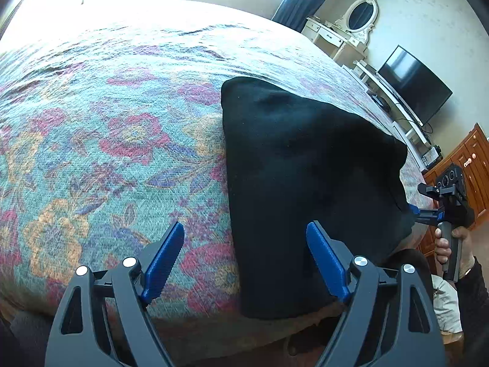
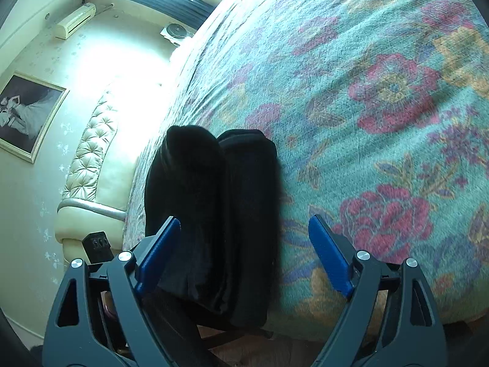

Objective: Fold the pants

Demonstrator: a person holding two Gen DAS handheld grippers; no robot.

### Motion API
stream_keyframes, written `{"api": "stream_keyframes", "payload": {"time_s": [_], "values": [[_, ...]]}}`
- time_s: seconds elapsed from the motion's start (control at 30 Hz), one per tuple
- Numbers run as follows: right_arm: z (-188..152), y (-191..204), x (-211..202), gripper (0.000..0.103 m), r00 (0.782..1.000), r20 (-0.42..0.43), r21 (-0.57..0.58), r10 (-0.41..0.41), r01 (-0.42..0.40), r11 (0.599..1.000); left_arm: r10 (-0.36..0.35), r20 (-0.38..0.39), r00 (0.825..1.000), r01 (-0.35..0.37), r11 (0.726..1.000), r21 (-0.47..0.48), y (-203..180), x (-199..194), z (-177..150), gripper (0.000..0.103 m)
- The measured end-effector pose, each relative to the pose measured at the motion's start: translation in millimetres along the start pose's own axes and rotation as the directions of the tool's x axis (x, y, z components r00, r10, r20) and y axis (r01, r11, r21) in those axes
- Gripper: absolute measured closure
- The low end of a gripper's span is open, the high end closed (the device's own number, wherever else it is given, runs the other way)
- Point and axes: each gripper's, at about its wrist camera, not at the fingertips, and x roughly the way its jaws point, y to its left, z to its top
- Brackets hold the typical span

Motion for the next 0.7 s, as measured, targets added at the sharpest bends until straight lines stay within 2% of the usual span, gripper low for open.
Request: {"api": "stream_keyframes", "payload": {"time_s": [0.23, 0.43, 0.57, 0.7], "values": [[30, -2, 34, 0.017, 0.999, -0.024, 0.009, 0.049, -0.048, 0.999, -0.04, -0.019, 0.999, 0.039, 0.998, -0.044, 14, 26, 31, 0.018], [51, -1, 47, 0.016, 0.995, -0.021, 0.017, 0.093, -0.092, 0.996, -0.036, -0.018, 0.999, 0.035, 0.999, -0.017, 13, 45, 58, 0.018], [61, 1, 55, 0.014, 0.991, -0.027, 0.018, 0.129, -0.129, 0.992, -0.097, -0.031, 0.995, 0.096, 0.994, -0.045, 21, 62, 73, 0.018], [64, 3, 54, 0.013, 0.983, -0.048, 0.002, 0.176, -0.176, 0.984, -0.198, -0.045, 0.979, 0.192, 0.976, -0.107, 33, 76, 86, 0.018]]}}
